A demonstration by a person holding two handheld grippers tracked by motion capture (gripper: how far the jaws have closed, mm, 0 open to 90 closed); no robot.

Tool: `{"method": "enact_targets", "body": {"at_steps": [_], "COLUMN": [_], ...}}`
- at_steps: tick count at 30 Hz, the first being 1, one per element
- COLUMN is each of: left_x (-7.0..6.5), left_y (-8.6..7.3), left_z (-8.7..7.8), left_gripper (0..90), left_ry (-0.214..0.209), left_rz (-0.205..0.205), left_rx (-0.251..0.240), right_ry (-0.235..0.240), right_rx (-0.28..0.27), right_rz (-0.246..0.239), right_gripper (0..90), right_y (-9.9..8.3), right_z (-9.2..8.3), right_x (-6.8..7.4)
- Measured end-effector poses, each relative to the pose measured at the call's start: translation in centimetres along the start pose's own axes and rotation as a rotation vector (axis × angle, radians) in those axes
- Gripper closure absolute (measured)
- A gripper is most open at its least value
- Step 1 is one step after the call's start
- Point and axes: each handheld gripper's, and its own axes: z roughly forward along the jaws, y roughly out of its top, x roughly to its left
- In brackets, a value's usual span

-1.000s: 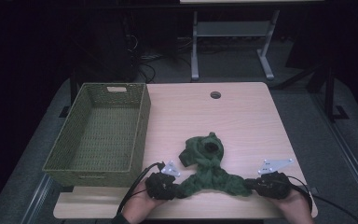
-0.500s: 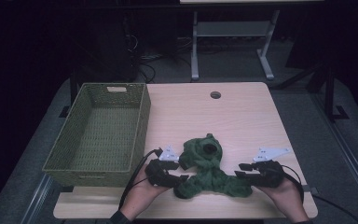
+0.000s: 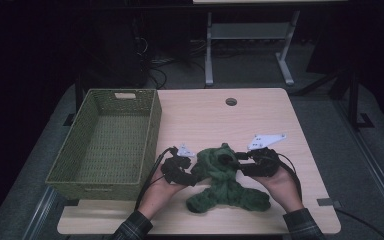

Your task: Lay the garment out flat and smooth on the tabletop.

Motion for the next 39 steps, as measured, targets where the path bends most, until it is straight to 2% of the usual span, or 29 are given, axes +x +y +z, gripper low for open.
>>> {"method": "enact_targets", "body": {"at_steps": [1,6,7,8,9,10,11,13,20,22,24,26,28,31,32,33,36,37,38,39], "left_x": [0.1,0.4,0.4,0.4,0.4,0.4,0.3,0.2,0.1,0.1,0.3,0.4,0.4,0.1,0.1,0.0,-0.2,-0.3,-0.2,-0.2], "left_y": [0.0,0.0,0.0,0.0,0.1,0.1,0.2,0.5,1.5,1.8,2.2,2.6,2.9,3.2,3.3,3.2,3.0,2.9,2.8,2.7], "left_z": [0.2,1.0,1.1,1.3,1.3,1.4,1.3,1.1,0.2,-0.2,-0.6,-0.9,-1.2,-1.1,-0.9,-0.6,0.5,0.8,1.1,1.4], "left_gripper": [35.4,38.1,46.8,46.8,59.7,66.8,66.8,77.6,79.4,79.6,79.8,79.8,80.0,80.0,80.0,80.0,79.9,79.9,79.9,79.9], "left_ry": [0.000,-0.011,-0.018,-0.030,-0.035,-0.043,-0.049,-0.051,-0.018,-0.008,-0.001,0.004,0.009,0.011,0.007,0.005,-0.011,-0.015,-0.020,-0.024], "left_rz": [-0.003,0.001,0.004,0.004,0.019,0.031,0.033,0.045,0.062,0.053,0.056,0.053,0.065,0.077,0.084,0.089,0.099,0.099,0.102,0.101], "left_rx": [0.002,0.013,0.018,0.021,0.024,0.024,0.023,0.021,-0.035,-0.060,-0.071,-0.086,-0.098,-0.087,-0.076,-0.062,-0.013,0.002,0.016,0.030], "right_ry": [0.007,0.017,0.017,0.017,0.000,0.000,0.000,-0.008,-0.029,-0.043,-0.045,-0.051,-0.045,-0.030,-0.028,-0.023,-0.020,-0.020,-0.011,-0.011], "right_rx": [0.012,0.010,0.027,0.027,0.029,0.020,0.020,0.010,-0.032,-0.046,-0.063,-0.067,-0.061,-0.039,0.001,0.017,0.086,0.086,0.127,0.127], "right_rz": [-0.002,-0.021,-0.020,-0.020,-0.023,-0.023,-0.023,-0.025,0.000,0.004,0.038,0.045,0.076,0.106,0.125,0.131,0.142,0.142,0.153,0.153], "right_gripper": [57.3,58.6,65.5,65.5,77.9,79.6,79.6,82.0,82.3,82.3,82.3,82.4,82.7,82.9,83.2,83.3,83.3,83.3,83.4,83.4], "right_y": [0.7,1.5,1.7,1.7,1.6,1.5,1.5,1.3,0.7,0.2,-0.7,-1.2,-2.2,-3.9,-5.0,-5.5,-6.7,-6.7,-7.2,-7.2], "right_z": [0.6,1.5,1.9,1.9,2.1,2.1,2.1,1.6,-0.4,-1.3,-2.7,-3.0,-3.6,-3.6,-3.2,-3.0,-2.1,-2.1,-1.5,-1.5], "right_x": [0.0,0.3,0.3,0.3,0.3,0.3,0.3,0.0,-1.1,-1.7,-2.7,-3.0,-3.6,-4.2,-4.4,-4.5,-4.4,-4.4,-4.5,-4.5]}}
